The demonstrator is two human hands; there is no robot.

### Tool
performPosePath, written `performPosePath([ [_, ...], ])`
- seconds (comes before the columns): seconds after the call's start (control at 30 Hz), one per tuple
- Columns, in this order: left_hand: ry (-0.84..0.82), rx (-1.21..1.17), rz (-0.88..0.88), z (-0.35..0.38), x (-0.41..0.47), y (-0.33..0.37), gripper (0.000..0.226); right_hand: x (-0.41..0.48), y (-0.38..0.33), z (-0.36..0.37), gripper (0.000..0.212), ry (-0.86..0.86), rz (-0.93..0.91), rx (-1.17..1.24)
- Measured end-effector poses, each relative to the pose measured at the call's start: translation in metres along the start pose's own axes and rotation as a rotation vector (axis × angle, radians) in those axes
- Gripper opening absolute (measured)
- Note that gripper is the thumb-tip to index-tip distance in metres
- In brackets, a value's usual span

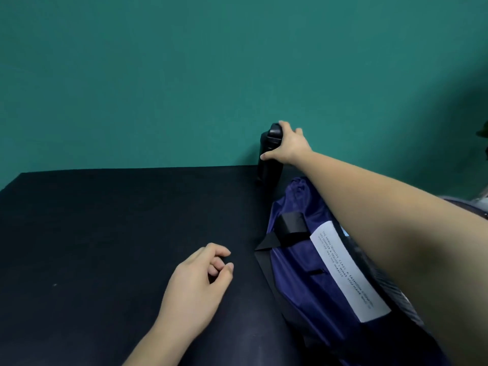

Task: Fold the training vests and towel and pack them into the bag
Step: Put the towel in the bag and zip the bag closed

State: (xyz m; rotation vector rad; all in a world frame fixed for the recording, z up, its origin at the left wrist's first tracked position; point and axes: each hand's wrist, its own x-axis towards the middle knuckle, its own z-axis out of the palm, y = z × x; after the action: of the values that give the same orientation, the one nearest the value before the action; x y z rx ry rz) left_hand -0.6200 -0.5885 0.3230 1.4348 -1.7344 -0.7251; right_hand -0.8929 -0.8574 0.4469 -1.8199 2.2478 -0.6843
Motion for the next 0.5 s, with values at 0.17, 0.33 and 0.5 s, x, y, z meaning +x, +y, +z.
performPosePath([
  [0.17, -0.002, -0.008, 0.013, 0.000, -0.001, 0.000, 0.013, 0.012, -0.004, 0.011, 0.093, 0.069, -0.047, 0.104],
  [0.33, -0.003, -0.011, 0.017, 0.000, -0.001, -0.002, 0.013, 0.012, -0.006, 0.020, 0.078, 0.099, -0.074, 0.146],
  [0.5, -0.002, 0.000, 0.033, 0.001, 0.000, -0.003, 0.012, 0.004, -0.005, 0.015, 0.080, 0.109, -0.083, 0.136],
])
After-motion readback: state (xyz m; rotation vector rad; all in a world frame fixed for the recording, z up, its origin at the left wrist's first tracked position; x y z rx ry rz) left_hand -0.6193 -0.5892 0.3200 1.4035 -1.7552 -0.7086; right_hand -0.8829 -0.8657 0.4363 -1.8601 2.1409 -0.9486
